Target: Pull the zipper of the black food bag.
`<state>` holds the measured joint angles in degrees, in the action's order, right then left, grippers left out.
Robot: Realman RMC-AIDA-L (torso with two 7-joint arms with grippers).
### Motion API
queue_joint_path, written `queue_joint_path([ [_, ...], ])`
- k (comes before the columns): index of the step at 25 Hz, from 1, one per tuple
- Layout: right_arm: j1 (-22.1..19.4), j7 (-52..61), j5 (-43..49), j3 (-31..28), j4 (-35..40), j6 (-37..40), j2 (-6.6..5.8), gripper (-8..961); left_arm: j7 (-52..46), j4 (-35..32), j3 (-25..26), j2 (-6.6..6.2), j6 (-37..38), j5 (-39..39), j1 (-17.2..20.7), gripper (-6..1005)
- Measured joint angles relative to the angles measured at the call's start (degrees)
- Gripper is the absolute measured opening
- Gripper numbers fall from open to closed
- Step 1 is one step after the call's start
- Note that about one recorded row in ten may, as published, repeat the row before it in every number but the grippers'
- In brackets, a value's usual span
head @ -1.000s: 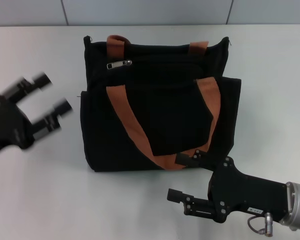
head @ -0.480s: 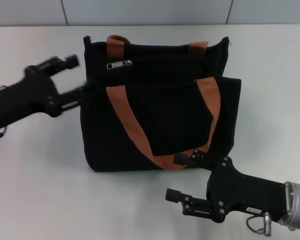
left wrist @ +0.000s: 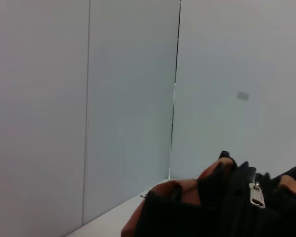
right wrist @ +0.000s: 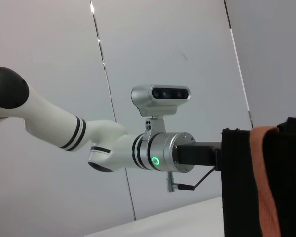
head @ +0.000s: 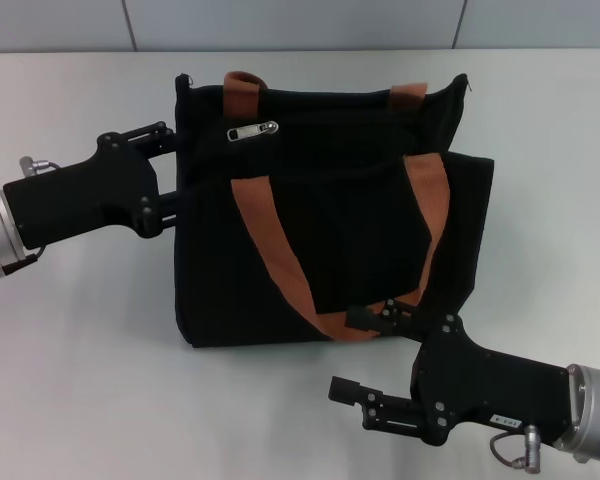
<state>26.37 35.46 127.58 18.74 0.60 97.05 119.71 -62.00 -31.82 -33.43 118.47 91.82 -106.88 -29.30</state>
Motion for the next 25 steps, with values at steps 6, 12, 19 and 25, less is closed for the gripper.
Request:
queue_joint_path([
  [6, 0.39, -0.10, -0.13, -0.07, -0.17, -0.38, 0.03, 737, 1.73, 0.62, 0.09, 0.17, -0.62, 3.11, 0.39, 702],
  [12, 0.70, -0.13, -0.16, -0.10, -0.16, -0.59, 0.07, 737, 1.77, 0.66, -0.08, 0.20, -0.38, 4.12, 0.28, 355],
  [19, 0.69, -0.14, -0.28, -0.10, -0.16, -0.63, 0.09, 736, 1.80, 1.45, -0.18, 0.31, -0.33, 5.20, -0.37, 168],
  [25, -0.06, -0.14, -4.94, -0.20, -1.29, 0.85, 0.08, 736, 1.75, 4.42, -0.25, 0.39, -0.53, 6.86, -3.15, 37],
])
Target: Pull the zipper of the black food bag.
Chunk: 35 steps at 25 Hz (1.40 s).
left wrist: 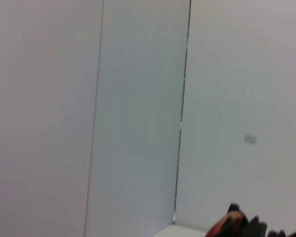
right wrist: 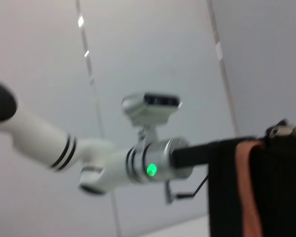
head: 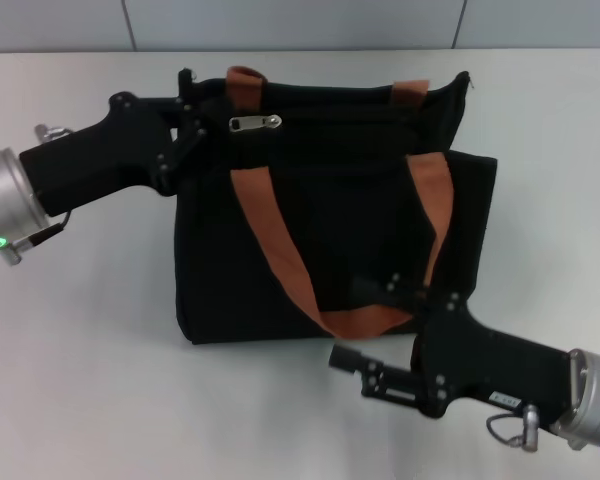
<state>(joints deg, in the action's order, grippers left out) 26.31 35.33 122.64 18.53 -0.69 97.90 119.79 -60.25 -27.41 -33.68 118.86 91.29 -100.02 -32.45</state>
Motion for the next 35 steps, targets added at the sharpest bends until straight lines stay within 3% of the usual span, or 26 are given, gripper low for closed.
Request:
queue_joint_path([
  [9, -0.75, 2.20, -9.03, 0.01, -1.05, 5.68, -0.15, 735, -0.15, 4.57, -0.76, 0.27, 1.65, 1.64, -6.52, 25],
  [14, 0.39, 11.78, -14.21, 0.01, -1.47, 7.38, -0.18, 733, -0.12, 6.14, -0.84, 0.32, 4.23, 1.97, -8.76, 25],
  [19, 1.70, 22.71, -16.12, -1.33, -1.26, 7.36, -0.21, 732, -0.55, 7.06, -0.82, 0.33, 3.45, 3.94, -9.25, 26],
  [25, 2.26, 34.71, -16.26, -4.89, -0.23, 7.93, -0.45, 729, -3.24, 6.12, -4.25, 0.30, 2.62, 5.41, -9.96, 27],
  [35, 5.22, 36.24, -16.39, -5.31, 1.22, 7.21, -0.28, 726, -3.07, 6.40, -5.01, 0.33, 2.67, 5.91, -10.31, 28],
])
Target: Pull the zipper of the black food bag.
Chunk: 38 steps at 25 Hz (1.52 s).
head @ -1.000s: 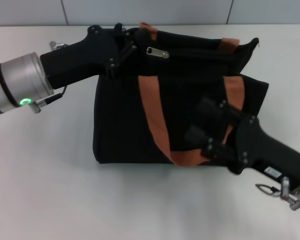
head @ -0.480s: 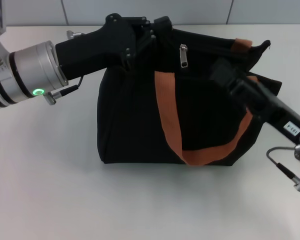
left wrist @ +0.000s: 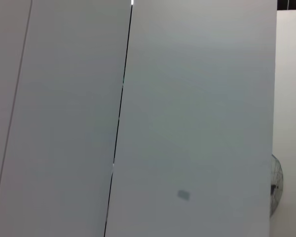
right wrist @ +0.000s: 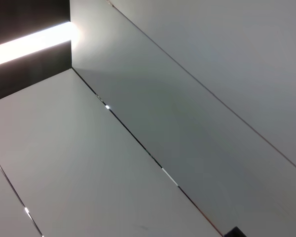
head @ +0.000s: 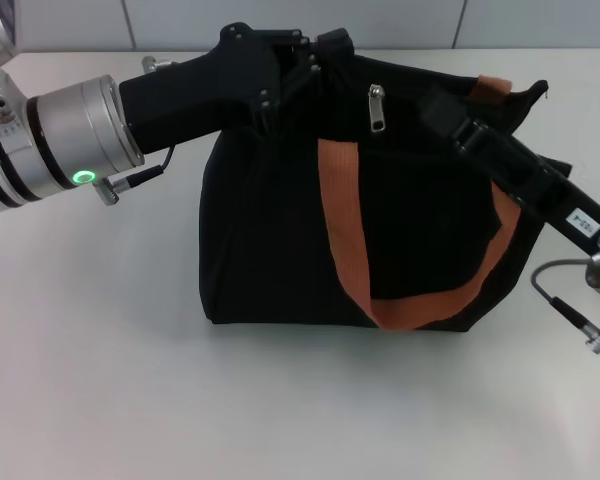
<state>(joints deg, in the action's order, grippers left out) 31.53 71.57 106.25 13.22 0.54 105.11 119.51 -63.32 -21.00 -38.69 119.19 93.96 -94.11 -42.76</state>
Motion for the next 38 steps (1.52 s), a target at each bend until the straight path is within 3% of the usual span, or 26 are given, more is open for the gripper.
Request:
queue_joint_path([
  [13, 1.05, -0.33, -0.03, -0.11, -0.08, -3.10, 0.05, 721, 0.07, 0.76, -0.24, -0.01, -0.20, 1.75, -0.98, 30],
  [18, 1.70, 0.25, -0.03, 0.04, -0.52, -3.19, 0.11, 517, 0.14, 0.91, -0.25, -0.01, -0.21, 1.76, -1.26, 31],
  [28, 3.74, 1.24, 0.47, 0.39, -1.58, -6.84, 0.10, 420, 1.00, 2.41, -0.24, -0.01, -0.28, 1.87, -1.82, 33],
  [38, 3.99, 1.48, 0.38, 0.56, -1.60, -7.46, 0.13, 412, 1.01, 2.47, -0.24, -0.01, -0.28, 1.95, -1.72, 34],
])
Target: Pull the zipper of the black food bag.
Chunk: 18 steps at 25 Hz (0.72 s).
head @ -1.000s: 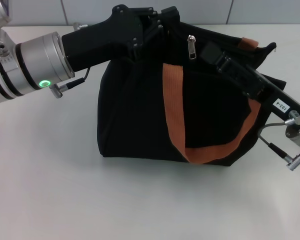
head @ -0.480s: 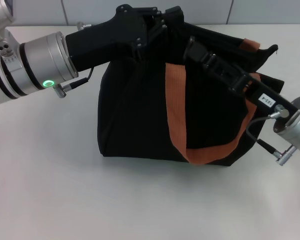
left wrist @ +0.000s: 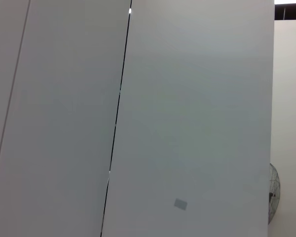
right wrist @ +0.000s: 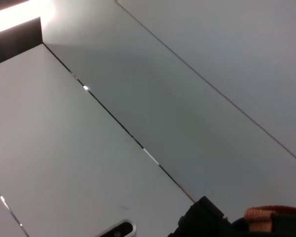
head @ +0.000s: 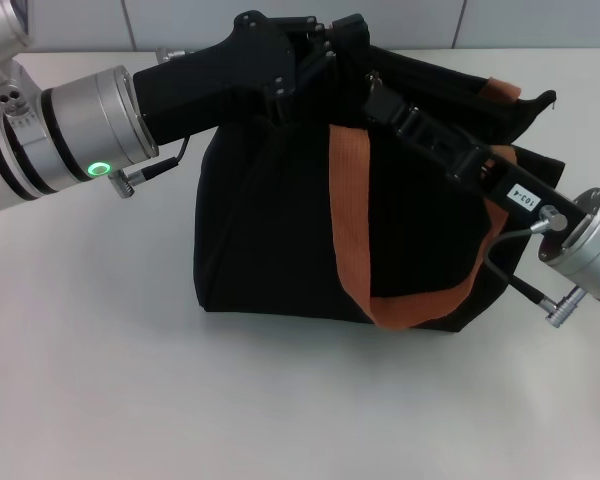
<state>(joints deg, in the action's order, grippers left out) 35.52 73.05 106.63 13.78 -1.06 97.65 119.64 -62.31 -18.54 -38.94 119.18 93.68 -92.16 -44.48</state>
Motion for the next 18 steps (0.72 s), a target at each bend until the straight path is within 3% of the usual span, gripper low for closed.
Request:
queue_joint_path([
  [18, 0.62, 0.35, 0.15, 0.46, -0.52, -1.24, 0.07, 207, 0.00, 0.58, 0.00, 0.00, 0.92, 0.41, 0.02, 37],
])
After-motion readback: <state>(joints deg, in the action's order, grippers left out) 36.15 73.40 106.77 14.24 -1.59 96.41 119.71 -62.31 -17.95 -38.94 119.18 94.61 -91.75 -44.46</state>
